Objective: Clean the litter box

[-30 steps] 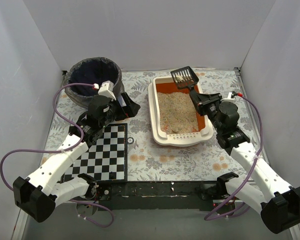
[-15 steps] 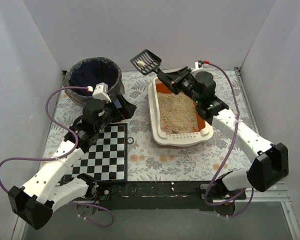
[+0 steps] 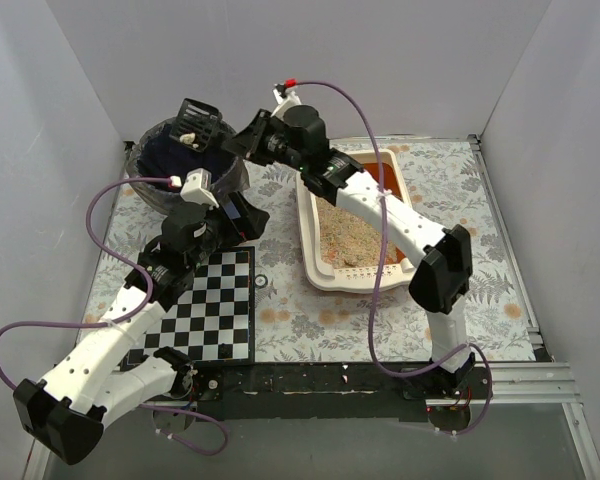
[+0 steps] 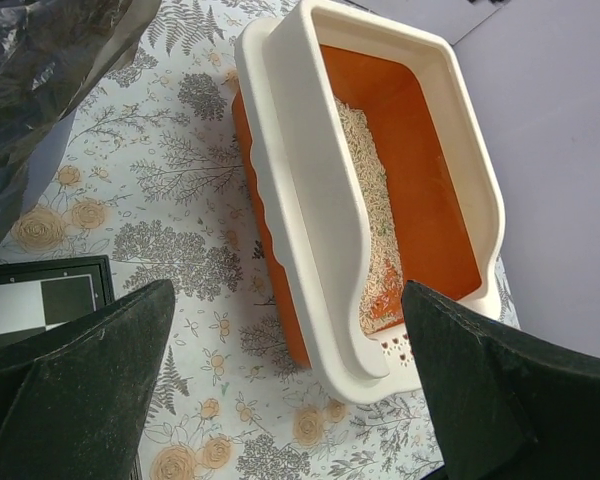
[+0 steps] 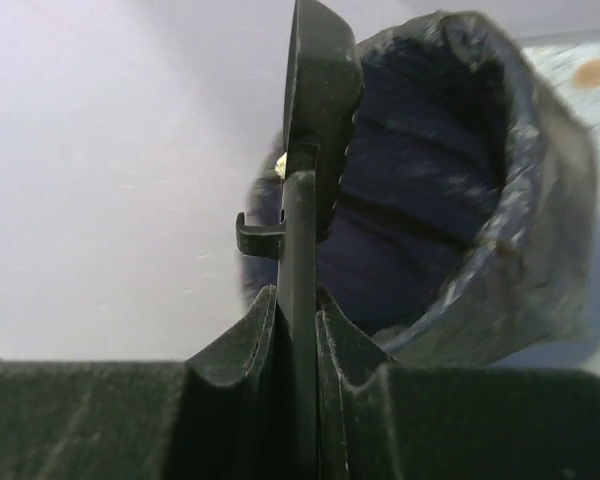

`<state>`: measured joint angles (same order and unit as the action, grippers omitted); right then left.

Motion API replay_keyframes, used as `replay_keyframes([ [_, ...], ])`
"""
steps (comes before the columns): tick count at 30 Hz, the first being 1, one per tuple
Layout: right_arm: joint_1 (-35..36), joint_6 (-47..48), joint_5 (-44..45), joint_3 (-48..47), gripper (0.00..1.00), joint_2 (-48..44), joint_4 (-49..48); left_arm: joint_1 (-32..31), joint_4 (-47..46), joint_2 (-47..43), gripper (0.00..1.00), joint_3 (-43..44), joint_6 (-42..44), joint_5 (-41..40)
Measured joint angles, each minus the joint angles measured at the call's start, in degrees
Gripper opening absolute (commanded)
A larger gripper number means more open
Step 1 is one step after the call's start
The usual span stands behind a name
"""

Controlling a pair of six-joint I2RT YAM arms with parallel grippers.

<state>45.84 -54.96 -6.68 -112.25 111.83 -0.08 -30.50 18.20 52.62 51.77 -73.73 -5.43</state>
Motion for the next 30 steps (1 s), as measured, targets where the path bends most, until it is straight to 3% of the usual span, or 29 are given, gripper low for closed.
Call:
replay_keyframes([
  [2,1.6,8.5,3.5,-5.6,0.01,3.9,3.7,0.0,0.0,0.0,0.98,-0.3,0.0,-0.1],
  [5,3.6,21.0,7.7,-6.8,0.01,5.0,5.7,0.0,0.0,0.1,0.98,-0.8,0.0,-0.1],
  [10,5.8,42.2,9.9,-1.9,0.01,4.0,-1.4,0.0,-0.2,0.2,0.98,-1.2,0.0,0.0],
  [18,6.4,68.5,7.2,-0.7,0.01,3.9,-7.3,0.0,-0.3,0.5,0.98,-1.6,0.0,0.1],
  [23,7.5,80.9,5.2,6.8,0.01,1.0,-12.6,0.0,-0.4,0.5,0.98,-1.7,0.0,0.3],
  [30,8.7,88.4,2.1,11.7,0.01,-1.5,-15.6,0.0,-0.5,0.5,0.98,-1.7,0.0,0.5],
])
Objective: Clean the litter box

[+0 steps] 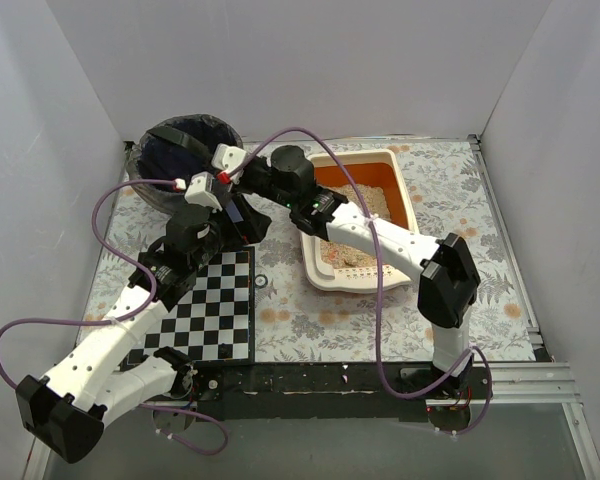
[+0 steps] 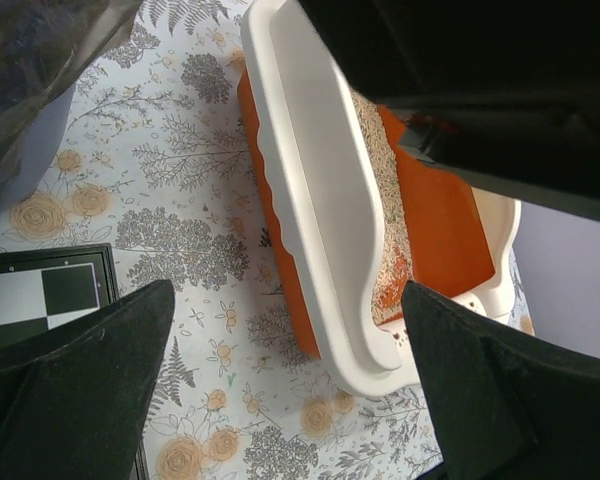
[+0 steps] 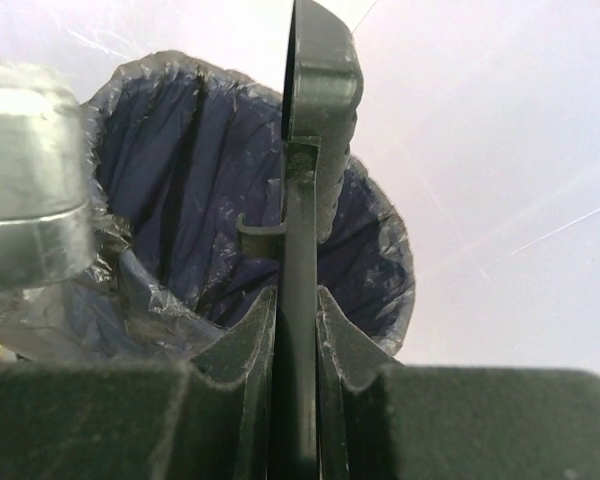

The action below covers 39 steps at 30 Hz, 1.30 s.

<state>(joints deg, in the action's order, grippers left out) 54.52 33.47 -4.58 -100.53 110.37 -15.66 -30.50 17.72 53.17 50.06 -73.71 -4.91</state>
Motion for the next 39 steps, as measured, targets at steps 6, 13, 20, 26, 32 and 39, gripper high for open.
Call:
replay_keyframes([
  [6,0.0,-2.4,1.9,7.0,0.01,-4.7,-8.5,0.0,-0.2,0.3,0.98,0.0,0.2,0.4],
  [13,-0.6,-17.3,13.4,14.1,0.01,-11.0,-15.4,0.0,-0.2,1.1,0.98,0.0,0.2,0.7],
  [20,-8.8,-42.6,15.2,13.7,0.01,-19.4,-3.5,0.0,-0.7,3.4,0.98,0.0,0.2,1.2],
  [26,-24.8,-61.9,10.1,26.2,0.01,-30.1,-0.4,0.0,-1.1,5.9,0.98,0.1,0.2,1.5],
  [32,-27.2,-66.7,13.6,39.2,0.01,-37.9,7.3,0.0,-2.0,7.7,0.98,0.5,0.2,1.9],
  [39,-26.7,-67.6,19.1,50.4,0.01,-45.6,14.6,0.0,-3.0,10.0,0.98,1.1,0.2,2.5],
])
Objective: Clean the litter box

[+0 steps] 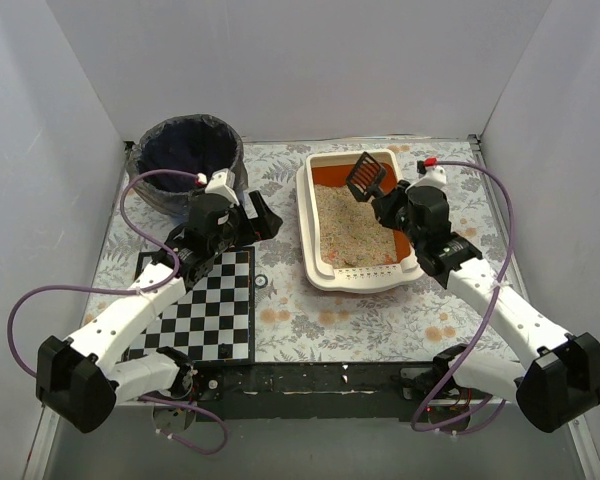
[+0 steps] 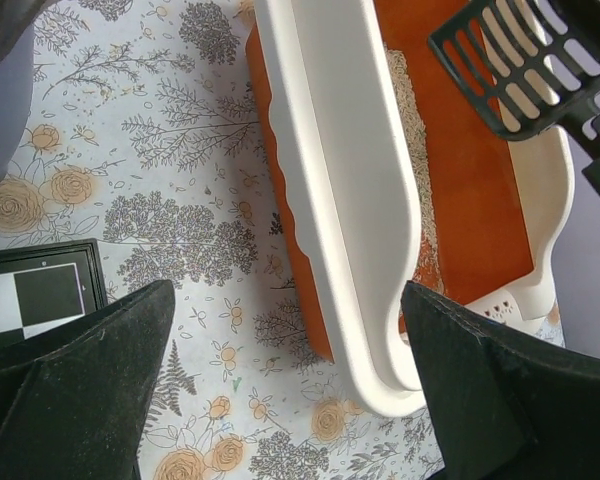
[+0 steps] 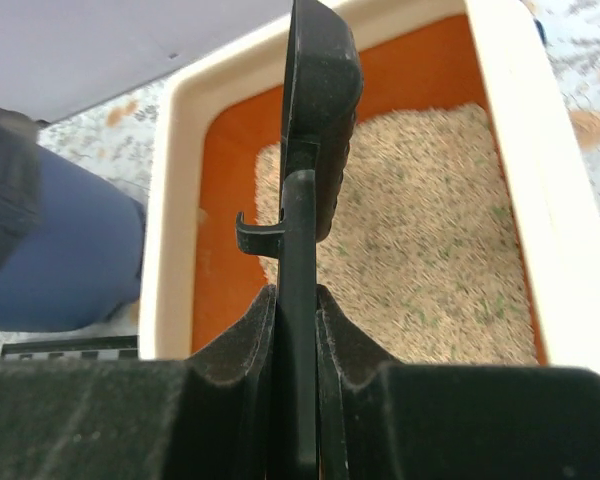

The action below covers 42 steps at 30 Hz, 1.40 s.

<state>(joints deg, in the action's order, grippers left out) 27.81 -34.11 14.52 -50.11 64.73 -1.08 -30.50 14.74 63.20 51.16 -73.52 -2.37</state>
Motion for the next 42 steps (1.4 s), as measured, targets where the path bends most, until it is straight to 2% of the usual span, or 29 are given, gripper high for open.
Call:
replay_keyframes([
  [6,0.0,-2.1,-0.1,6.0,0.01,-1.7,1.0,0.0,-0.4,1.6,0.98,0.0,-0.3,0.9],
  [12,0.0,-5.2,-2.9,8.3,0.17,2.8,1.1,0.0,-1.5,1.7,0.98,0.0,-0.7,1.8],
  [14,0.0,-5.9,-3.1,8.3,0.26,4.2,1.6,0.0,-1.5,1.6,0.98,-0.2,-0.9,1.8],
  [15,0.0,-6.3,-3.1,8.3,0.34,4.3,1.9,0.0,-1.6,1.4,0.98,-0.5,-1.1,1.8],
  [17,0.0,-6.4,-2.4,8.3,0.59,3.9,2.2,0.0,-1.5,1.0,0.98,-1.1,-1.2,1.8],
  [19,0.0,-7.1,-1.4,8.4,0.69,2.9,2.6,0.0,-1.4,0.3,0.98,-1.8,-1.3,1.7],
  [32,0.0,3.3,6.9,8.5,0.8,-15.7,4.6,0.0,-1.1,-4.7,0.98,-2.1,-1.5,-0.1],
  [42,0.0,11.8,20.8,8.7,0.8,-23.9,7.4,0.0,1.6,-12.1,0.98,-3.9,-1.5,-5.4],
])
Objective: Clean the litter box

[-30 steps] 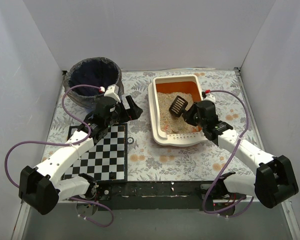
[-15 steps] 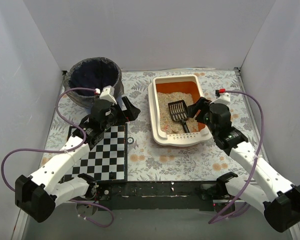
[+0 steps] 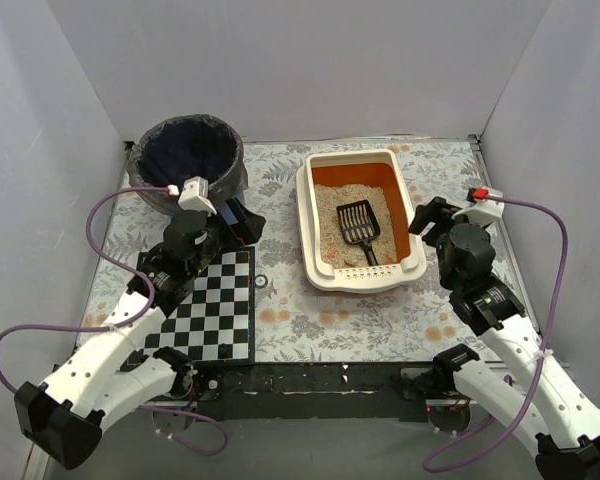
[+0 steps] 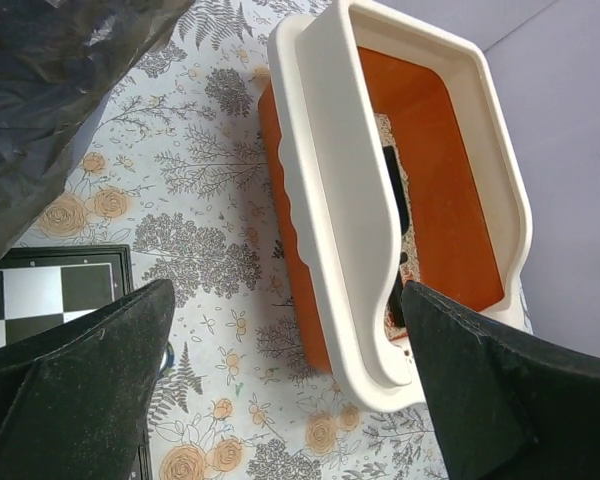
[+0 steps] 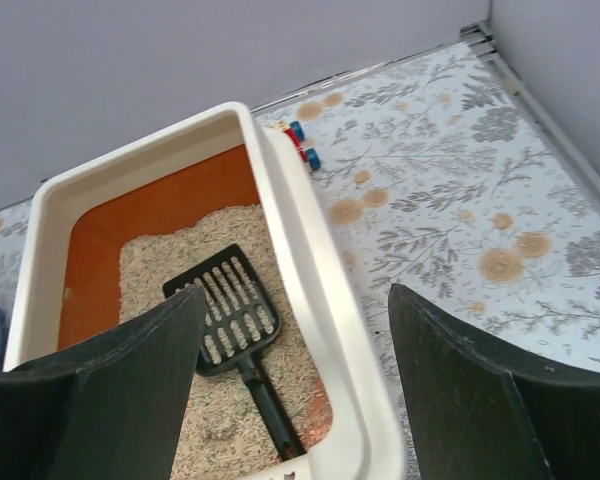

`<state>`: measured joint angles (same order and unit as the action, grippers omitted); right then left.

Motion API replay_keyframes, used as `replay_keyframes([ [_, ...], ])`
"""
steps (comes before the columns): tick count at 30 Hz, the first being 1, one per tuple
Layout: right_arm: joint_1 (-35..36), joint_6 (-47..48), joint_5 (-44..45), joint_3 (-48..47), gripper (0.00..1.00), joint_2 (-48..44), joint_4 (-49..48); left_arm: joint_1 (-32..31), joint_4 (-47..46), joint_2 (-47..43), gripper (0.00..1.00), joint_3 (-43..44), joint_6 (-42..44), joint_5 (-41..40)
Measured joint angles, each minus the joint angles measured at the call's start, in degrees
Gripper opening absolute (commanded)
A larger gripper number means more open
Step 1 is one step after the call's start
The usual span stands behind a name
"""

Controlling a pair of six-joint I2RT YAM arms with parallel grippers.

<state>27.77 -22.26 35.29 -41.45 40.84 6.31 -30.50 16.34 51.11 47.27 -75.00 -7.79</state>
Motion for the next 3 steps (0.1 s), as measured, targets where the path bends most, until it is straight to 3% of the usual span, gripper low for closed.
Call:
replay_keyframes([
  [3,0.0,1.4,3.5,0.8,0.8,-2.4,0.5,0.0,0.1,-0.2,0.98,0.0,-0.1,-0.8],
])
